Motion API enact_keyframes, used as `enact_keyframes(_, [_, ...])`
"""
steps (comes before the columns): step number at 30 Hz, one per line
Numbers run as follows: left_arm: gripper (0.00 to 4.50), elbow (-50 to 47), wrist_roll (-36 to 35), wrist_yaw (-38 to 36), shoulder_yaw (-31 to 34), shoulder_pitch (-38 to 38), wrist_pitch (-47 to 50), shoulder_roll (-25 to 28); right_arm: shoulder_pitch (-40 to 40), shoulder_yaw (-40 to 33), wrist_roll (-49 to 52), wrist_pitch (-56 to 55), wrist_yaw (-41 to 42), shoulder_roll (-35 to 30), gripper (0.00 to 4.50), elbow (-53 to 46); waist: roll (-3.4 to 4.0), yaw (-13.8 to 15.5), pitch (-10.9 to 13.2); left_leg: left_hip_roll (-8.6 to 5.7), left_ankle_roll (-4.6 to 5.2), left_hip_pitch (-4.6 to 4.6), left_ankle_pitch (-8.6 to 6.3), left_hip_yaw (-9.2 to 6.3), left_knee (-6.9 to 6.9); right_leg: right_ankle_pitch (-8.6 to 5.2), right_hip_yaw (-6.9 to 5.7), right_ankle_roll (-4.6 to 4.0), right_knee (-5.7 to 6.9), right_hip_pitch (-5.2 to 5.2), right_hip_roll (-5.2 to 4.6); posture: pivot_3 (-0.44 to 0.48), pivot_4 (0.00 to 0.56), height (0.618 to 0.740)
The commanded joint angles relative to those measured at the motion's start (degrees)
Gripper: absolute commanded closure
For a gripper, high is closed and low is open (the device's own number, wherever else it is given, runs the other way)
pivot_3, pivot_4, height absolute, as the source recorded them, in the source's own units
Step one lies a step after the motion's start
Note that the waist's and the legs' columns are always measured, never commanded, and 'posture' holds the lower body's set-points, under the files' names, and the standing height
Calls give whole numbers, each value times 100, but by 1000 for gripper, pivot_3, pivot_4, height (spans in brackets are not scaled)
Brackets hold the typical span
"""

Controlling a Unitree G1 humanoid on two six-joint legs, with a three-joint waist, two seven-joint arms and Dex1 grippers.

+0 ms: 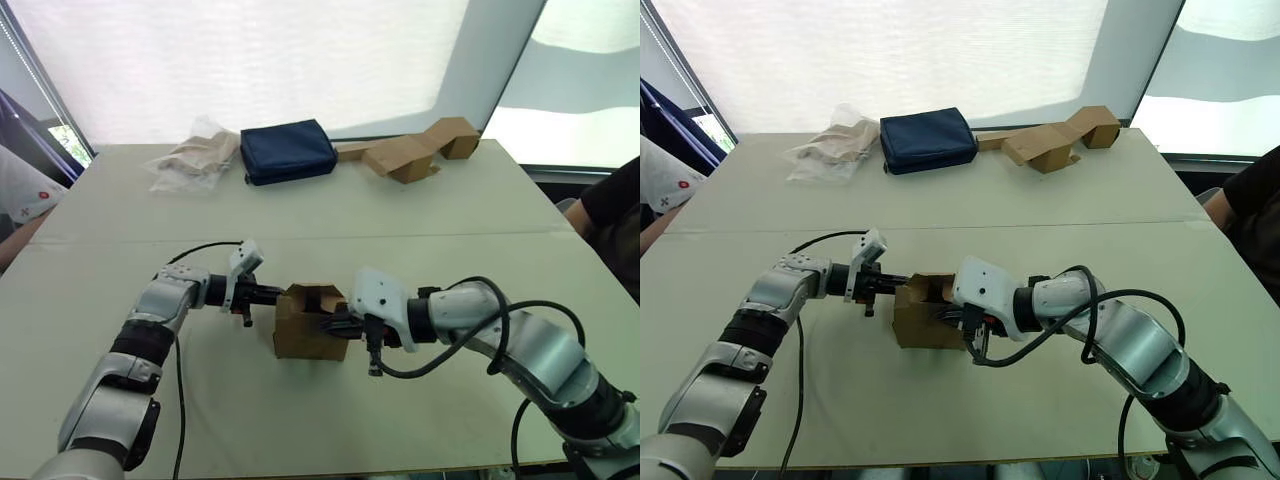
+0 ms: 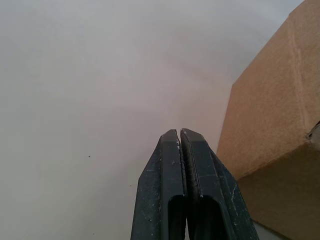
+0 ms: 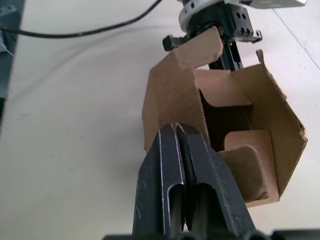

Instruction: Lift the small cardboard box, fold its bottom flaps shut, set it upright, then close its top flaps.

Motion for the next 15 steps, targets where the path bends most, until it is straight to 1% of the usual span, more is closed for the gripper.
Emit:
enact_keyframes(1, [4448,-281,-41,-5,84,113,50,28,-184,73,-177,-121,0,143,4500,74,0,-7,0,0,0,0,0,0,0,0,0,0,0,0,0,0,150,740])
enact_keyframes(7, [4448,-541,-61,-39,57,285,209,53,-175,107,-211,-105,15,364,4500,149,0,2,0,1,0,0,0,-1,0,0,0,0,0,0,-1,0,150,740])
enact_keyframes(15, [4448,-671,-60,26,106,356,298,68,-156,106,-301,-134,29,478,4500,260,0,3,0,1,0,0,0,-1,0,0,-1,0,1,0,-2,0,150,740])
